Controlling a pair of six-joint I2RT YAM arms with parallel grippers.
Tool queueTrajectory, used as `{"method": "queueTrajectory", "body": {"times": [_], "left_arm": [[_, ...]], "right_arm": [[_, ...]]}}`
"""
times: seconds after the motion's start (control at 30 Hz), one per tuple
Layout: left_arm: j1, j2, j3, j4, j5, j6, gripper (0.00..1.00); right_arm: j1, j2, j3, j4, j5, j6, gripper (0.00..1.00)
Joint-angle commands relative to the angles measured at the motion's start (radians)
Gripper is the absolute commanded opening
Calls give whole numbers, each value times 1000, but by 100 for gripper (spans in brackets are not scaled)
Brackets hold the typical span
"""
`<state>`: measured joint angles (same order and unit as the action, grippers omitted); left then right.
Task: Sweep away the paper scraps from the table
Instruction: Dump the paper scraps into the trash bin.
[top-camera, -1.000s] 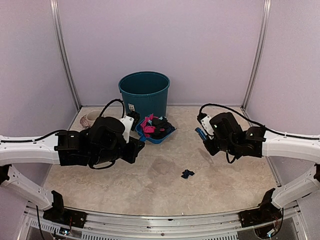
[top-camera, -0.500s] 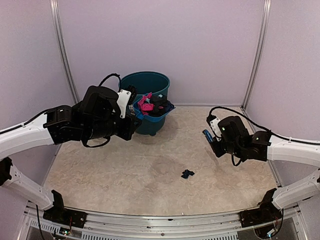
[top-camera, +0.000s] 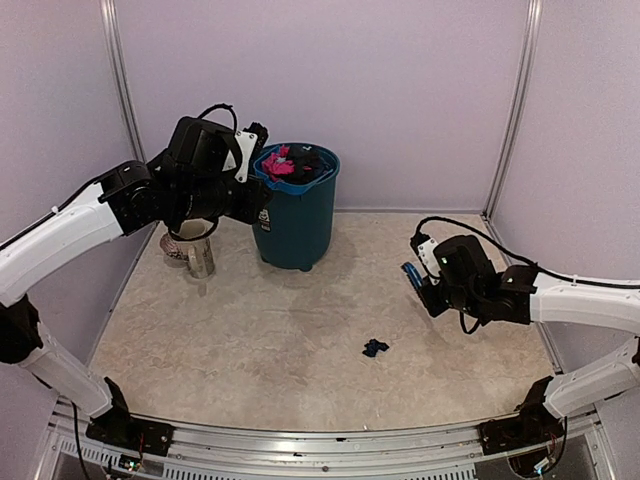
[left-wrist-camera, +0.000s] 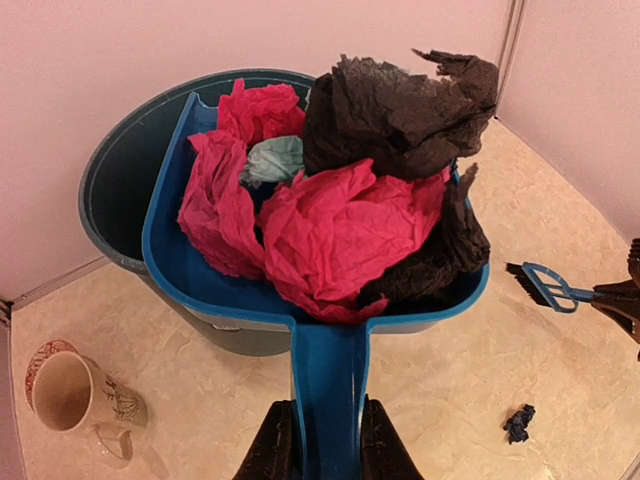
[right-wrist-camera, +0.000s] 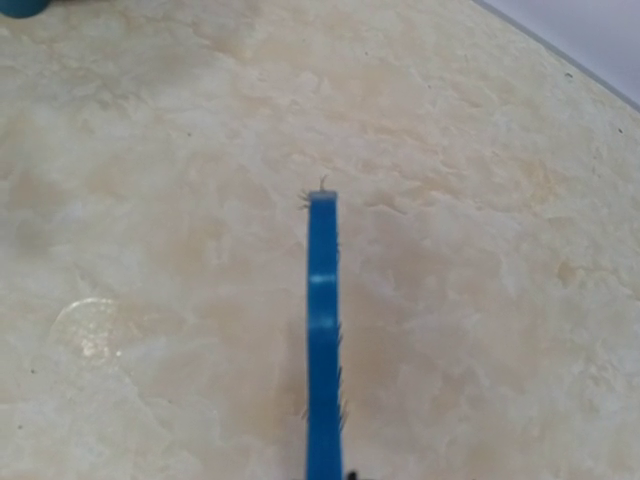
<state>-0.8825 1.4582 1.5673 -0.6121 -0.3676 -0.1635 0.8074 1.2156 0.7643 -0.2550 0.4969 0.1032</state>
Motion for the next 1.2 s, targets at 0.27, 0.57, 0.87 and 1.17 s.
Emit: {"method": "queueTrajectory", "body": {"times": [0.27, 0.57, 0.87, 1.17], "left_arm": [[99, 190, 202, -70, -132, 111, 0], [122, 305, 340, -140, -338, 178, 0], [86, 396, 391, -100, -567, 391, 0], [36, 429, 310, 159, -758, 740, 0]], "right_arm": [[-10, -18, -26, 43, -21, 1, 0], [-11, -41, -45, 45, -27, -6, 0], [-11, -47, -45, 53, -26, -14, 0], [-11, -72, -56, 54, -25, -13, 0]]}}
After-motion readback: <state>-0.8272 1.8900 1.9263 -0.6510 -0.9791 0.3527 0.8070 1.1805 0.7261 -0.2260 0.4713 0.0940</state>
